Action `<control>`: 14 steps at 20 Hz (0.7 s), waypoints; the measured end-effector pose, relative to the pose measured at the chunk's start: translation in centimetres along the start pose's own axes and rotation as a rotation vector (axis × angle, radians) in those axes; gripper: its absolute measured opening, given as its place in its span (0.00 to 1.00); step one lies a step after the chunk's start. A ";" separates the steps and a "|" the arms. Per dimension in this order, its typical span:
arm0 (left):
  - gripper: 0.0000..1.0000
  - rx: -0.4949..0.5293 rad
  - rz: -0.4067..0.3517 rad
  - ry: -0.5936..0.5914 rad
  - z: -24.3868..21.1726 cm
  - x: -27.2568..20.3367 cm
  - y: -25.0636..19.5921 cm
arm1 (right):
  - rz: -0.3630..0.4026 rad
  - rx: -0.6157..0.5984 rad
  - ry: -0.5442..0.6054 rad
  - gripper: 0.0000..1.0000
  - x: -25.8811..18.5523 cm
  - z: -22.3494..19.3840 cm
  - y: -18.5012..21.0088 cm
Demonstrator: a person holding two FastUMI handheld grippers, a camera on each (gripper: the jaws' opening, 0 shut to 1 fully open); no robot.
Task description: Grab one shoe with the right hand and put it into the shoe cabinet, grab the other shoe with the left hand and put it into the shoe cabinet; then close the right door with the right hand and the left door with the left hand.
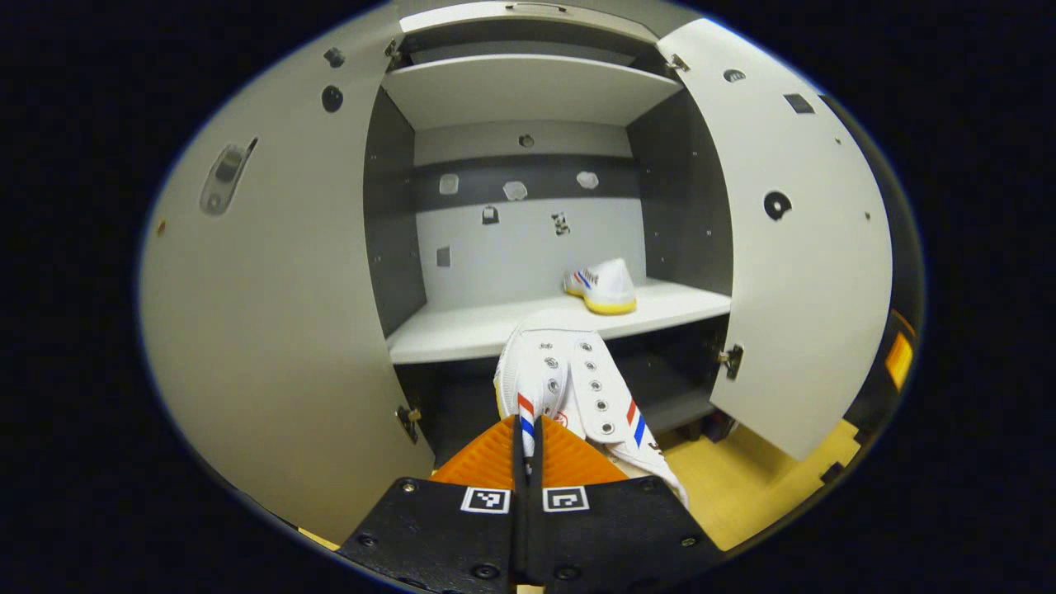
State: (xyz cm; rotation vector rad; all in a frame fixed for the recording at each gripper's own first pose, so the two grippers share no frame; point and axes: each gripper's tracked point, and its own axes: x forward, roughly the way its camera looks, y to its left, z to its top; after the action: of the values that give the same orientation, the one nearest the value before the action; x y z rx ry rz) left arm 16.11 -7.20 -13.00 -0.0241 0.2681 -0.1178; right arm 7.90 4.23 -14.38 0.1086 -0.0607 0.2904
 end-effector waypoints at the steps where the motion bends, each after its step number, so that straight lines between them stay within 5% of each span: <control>1: 0.00 -0.013 0.001 -0.029 2.0 0.5 -0.1 | 0.007 0.006 0.003 1.00 -0.2 -0.1 0.1; 8: 0.00 -0.105 0.018 -0.144 11.9 6.8 -0.6 | 0.044 0.041 0.052 1.00 -0.2 -1.6 1.1; 14: 0.00 -0.112 0.053 -0.126 15.7 13.5 0.5 | 0.086 0.066 0.042 1.00 0.1 -1.9 2.4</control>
State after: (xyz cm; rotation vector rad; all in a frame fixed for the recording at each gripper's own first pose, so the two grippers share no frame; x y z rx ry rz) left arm 33.26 -8.19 -1.43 -0.1353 0.1487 -0.0478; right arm 7.41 6.73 -16.04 0.1660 -0.0138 0.3803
